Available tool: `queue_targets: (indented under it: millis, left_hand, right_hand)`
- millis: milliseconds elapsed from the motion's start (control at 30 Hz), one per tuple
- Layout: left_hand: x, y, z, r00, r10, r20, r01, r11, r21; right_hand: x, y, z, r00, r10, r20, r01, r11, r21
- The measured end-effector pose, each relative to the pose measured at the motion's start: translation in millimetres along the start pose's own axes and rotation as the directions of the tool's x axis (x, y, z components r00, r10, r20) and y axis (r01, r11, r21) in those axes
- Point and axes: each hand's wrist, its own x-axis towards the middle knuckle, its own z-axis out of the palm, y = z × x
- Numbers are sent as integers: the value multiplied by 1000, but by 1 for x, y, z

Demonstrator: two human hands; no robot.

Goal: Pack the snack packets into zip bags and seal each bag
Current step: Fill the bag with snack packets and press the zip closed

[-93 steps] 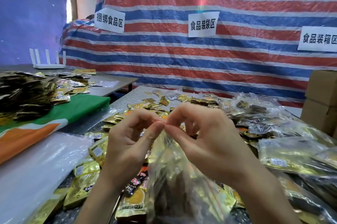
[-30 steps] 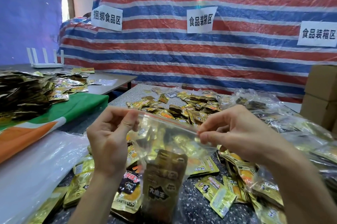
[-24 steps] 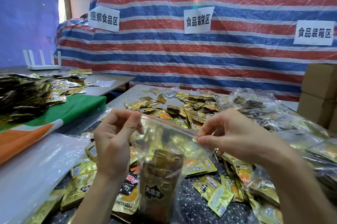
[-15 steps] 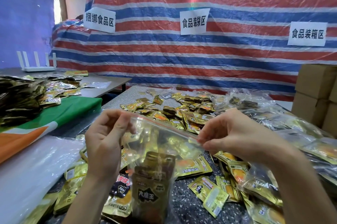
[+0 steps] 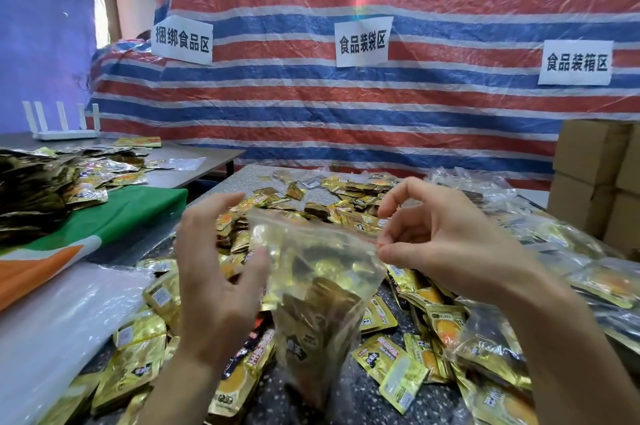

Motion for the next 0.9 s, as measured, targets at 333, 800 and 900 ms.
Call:
queue_targets:
  millis: [333,800,900]
  left_hand:
    - [23,37,24,732,270,626,-443,886,136]
    - [48,51,19,564,158,810,-112,987,-114]
    - [49,48,19,541,140,829,-125,989,-85]
  right_hand:
    - [-7,-11,7,997,-78,26,79,996,-40]
    - [-12,-17,4,999,-40,22,42,996,-73]
    - [-14,-17,4,999,-41,17,42,997,-72]
